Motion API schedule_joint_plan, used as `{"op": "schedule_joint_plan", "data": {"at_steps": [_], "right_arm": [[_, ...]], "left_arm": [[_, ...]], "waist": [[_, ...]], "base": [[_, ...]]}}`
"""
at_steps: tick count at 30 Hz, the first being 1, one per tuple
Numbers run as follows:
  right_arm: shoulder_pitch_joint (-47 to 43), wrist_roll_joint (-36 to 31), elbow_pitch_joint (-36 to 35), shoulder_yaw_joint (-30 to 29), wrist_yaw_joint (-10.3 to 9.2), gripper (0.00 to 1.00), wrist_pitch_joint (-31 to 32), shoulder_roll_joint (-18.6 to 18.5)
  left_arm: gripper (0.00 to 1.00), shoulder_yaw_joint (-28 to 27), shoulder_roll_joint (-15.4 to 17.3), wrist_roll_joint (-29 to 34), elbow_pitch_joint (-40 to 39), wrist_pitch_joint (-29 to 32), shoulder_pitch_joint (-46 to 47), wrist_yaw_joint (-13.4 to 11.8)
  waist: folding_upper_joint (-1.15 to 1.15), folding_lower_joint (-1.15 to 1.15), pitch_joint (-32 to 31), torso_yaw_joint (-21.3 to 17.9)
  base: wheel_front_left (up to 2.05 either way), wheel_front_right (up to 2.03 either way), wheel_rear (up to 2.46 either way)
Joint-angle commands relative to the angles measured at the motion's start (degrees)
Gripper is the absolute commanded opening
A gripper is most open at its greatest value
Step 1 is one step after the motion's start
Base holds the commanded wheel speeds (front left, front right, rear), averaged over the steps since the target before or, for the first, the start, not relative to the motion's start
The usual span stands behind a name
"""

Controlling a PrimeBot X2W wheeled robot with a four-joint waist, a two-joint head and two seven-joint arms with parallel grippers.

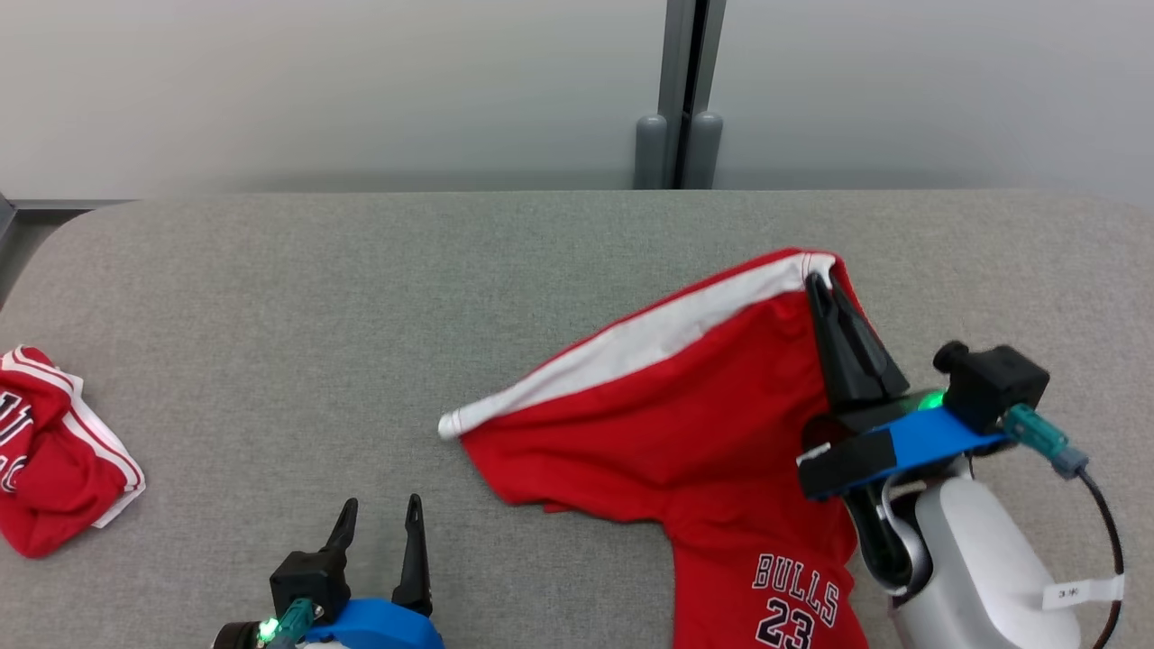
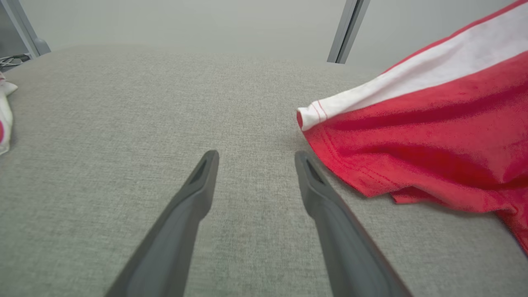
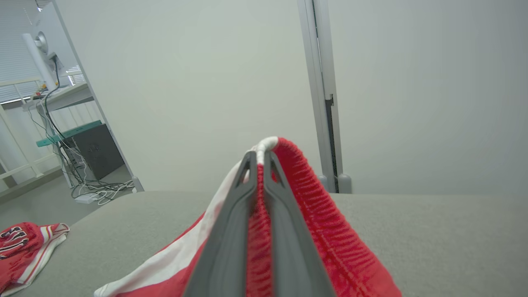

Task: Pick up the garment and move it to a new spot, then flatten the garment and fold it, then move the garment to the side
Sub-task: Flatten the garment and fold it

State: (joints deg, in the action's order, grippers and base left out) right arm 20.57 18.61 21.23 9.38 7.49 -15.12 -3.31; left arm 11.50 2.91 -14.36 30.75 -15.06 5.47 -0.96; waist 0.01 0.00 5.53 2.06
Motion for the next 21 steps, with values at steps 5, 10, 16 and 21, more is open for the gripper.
{"op": "schedule_joint_plan", "data": {"at_steps": [5, 10, 16, 21], "right_arm": [[5.9, 1.1, -3.1, 0.1, 0.01, 0.00, 0.0, 0.3], [9.6, 2.8, -5.3, 1.7, 0.01, 0.00, 0.0, 0.3], [4.4, 4.2, -3.8, 6.7, 0.01, 0.00, 0.0, 0.2], [-5.2, 4.2, -3.3, 6.1, 0.01, 0.00, 0.0, -1.7]], "left_arm": [[1.00, -0.2, 0.0, 0.0, 0.5, -0.2, -0.1, 0.0], [1.00, -0.9, 0.0, 0.4, 1.0, -0.2, -0.7, 0.2], [1.00, -1.3, -0.1, -0.2, 1.0, -0.2, -2.1, 0.5], [1.00, -0.5, -0.1, -1.2, 0.5, -0.2, -3.1, -0.1]], "waist": [[-0.01, 0.00, -1.8, 1.0], [-0.01, 0.00, -3.1, 1.8], [-0.01, 0.00, -3.6, 0.9], [-0.01, 0.00, -3.2, -1.1]], "base": [[0.00, 0.00, 0.00], [0.00, 0.00, 0.00], [0.00, 0.00, 0.00], [0.00, 0.00, 0.00]]}}
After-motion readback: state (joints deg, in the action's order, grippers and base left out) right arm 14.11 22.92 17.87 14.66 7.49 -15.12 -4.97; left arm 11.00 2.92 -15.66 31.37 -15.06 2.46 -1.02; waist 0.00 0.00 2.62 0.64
